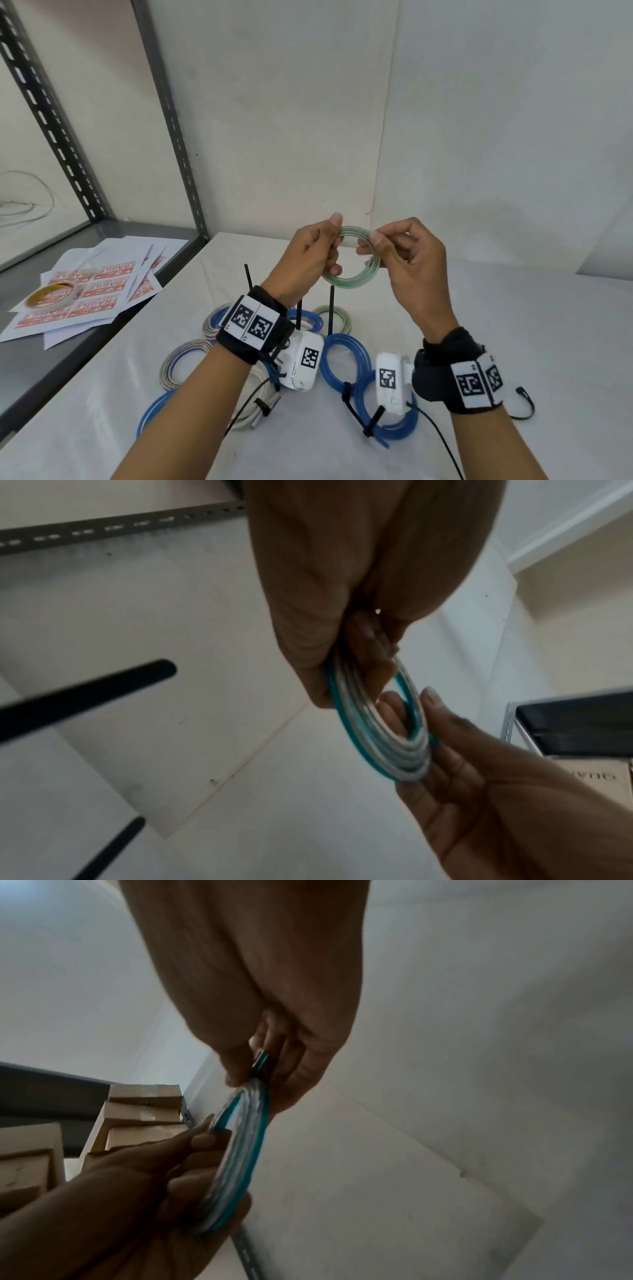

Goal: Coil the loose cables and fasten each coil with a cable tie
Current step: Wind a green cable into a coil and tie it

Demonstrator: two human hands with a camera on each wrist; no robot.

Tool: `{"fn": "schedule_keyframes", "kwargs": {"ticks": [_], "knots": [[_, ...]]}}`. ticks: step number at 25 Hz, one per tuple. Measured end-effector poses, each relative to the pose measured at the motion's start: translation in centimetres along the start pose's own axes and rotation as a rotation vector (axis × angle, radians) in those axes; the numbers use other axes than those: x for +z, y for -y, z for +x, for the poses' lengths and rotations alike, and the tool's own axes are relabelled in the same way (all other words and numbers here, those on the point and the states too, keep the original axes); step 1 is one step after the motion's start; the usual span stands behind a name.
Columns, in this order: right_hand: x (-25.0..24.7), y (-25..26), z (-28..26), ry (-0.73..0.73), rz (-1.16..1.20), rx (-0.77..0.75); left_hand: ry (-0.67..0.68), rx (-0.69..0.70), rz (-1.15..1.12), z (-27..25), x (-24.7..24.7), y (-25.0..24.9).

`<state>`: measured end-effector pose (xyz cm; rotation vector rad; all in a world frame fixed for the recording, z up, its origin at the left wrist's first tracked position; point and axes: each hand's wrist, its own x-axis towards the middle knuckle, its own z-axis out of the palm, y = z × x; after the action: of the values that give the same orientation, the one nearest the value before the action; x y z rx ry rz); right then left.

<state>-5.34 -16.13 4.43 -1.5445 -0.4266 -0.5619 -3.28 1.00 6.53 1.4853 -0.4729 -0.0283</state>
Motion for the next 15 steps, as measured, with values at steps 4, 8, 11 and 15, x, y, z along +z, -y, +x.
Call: {"fn": "schedule_keyframes", "kwargs": {"ticks": [4,8,11,15], "knots": [[0.3,-0.3,-0.1,-0.027,0.085,0.043,-0.142,0.069,-0.130,0.5,-0.2,0.1],[1.0,-0.4,-0.3,-0.030,0.102,0.077,-0.243,0.108,-0.250,0.4,0.9,1.1],[0.6,-0.5,-0.5,-0.071,0.057,0.059,-0.218,0.006,-0.295,0.3,1.0,1.7],[-2.2,0.5,-0.4,0.192,-0.113,0.110,0.100,-0.274,-0.055,0.6,0.1,0.5]]}}
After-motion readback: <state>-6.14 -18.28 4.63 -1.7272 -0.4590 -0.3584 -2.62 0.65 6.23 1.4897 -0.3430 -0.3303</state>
